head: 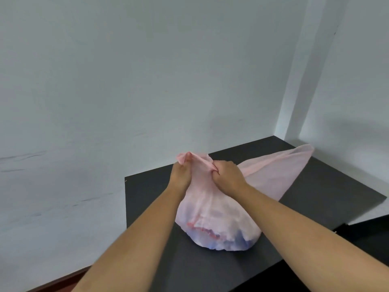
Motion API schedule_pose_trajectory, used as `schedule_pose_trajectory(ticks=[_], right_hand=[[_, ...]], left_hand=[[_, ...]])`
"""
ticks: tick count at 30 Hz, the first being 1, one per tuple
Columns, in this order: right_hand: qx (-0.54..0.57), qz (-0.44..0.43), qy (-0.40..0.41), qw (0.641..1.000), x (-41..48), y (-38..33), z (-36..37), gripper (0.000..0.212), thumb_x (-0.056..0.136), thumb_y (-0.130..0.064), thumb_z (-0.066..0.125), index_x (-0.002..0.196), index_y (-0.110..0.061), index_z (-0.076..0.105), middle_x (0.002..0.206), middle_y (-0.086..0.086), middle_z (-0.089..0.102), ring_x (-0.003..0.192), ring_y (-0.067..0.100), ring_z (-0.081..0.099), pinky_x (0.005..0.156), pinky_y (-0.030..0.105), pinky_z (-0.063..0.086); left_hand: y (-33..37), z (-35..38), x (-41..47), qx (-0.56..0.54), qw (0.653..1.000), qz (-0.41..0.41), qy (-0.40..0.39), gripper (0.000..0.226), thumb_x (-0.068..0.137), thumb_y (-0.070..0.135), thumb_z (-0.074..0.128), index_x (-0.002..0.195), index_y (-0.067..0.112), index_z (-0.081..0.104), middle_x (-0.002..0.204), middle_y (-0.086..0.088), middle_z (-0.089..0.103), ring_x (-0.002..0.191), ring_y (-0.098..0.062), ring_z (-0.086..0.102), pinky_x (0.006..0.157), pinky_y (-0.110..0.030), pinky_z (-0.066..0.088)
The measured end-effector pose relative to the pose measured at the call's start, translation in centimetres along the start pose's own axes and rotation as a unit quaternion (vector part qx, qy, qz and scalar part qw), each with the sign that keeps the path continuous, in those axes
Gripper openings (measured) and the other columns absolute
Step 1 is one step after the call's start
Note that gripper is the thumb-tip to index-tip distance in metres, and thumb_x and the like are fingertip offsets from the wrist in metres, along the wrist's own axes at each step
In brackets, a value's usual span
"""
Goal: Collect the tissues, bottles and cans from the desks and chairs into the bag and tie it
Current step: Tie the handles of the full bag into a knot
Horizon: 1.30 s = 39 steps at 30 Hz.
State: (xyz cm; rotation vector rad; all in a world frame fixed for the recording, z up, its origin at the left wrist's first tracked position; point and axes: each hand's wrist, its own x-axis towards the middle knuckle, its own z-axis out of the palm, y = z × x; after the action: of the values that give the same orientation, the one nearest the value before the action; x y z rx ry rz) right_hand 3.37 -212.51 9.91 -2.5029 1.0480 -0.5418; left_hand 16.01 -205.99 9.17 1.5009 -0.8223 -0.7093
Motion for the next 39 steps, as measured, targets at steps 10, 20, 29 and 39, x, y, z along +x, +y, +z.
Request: schedule_pose_trajectory(ticks=[10,20,29,39], right_hand=[[-0.211,0.065,-0.195,0.956,0.2,3.4,7.9,0.049,0.094,-0.059,0.031,0.127,-0.024,0.042,0.114,0.004,0.06,0.107,0.024,0.058,0.095,0.036,0.042],[-0.241,-0.018,-0.192,0.951,-0.8,3.9,7.4,0.033,0.099,-0.033,0.042,0.128,-0.019,0.047,0.116,0.005,0.061,0.103,0.023,0.061,0.091,0.035,0.048],[-0.059,-0.169,0.401,0.899,-2.8,2.9,-4.2,0.038,0.083,-0.043,0.052,0.094,-0.008,0.061,0.11,0.009,0.062,0.106,0.023,0.051,0.087,0.036,0.036],[0.258,0.195,-0.118,0.939,-3.6,11.6,-1.0,0.115,0.06,-0.076,0.065,0.151,-0.036,0.008,0.16,-0.008,0.005,0.148,0.019,0.012,0.118,0.05,0.021]], left_hand=[[0.8,2.3,-0.1,-0.098,0.993,-0.042,0.049,0.053,0.102,0.037,0.028,0.053,0.018,0.023,0.047,0.004,0.022,0.043,-0.012,0.02,0.047,-0.024,0.027],[-1.7,0.9,0.3,-0.018,0.998,-0.044,-0.04,0.04,0.095,0.024,0.035,0.078,0.005,0.065,0.058,0.002,0.046,0.052,-0.012,0.033,0.053,-0.023,0.032],[-0.5,1.6,0.8,-0.055,0.995,-0.085,-0.011,0.045,0.1,0.039,0.033,0.067,0.013,0.048,0.047,0.001,0.046,0.045,-0.016,0.052,0.069,-0.033,0.053],[-1.8,1.7,0.7,-0.066,0.984,-0.145,-0.078,0.031,0.088,0.013,0.028,0.083,0.005,0.057,0.062,-0.003,0.045,0.052,-0.014,0.029,0.053,-0.025,0.028]])
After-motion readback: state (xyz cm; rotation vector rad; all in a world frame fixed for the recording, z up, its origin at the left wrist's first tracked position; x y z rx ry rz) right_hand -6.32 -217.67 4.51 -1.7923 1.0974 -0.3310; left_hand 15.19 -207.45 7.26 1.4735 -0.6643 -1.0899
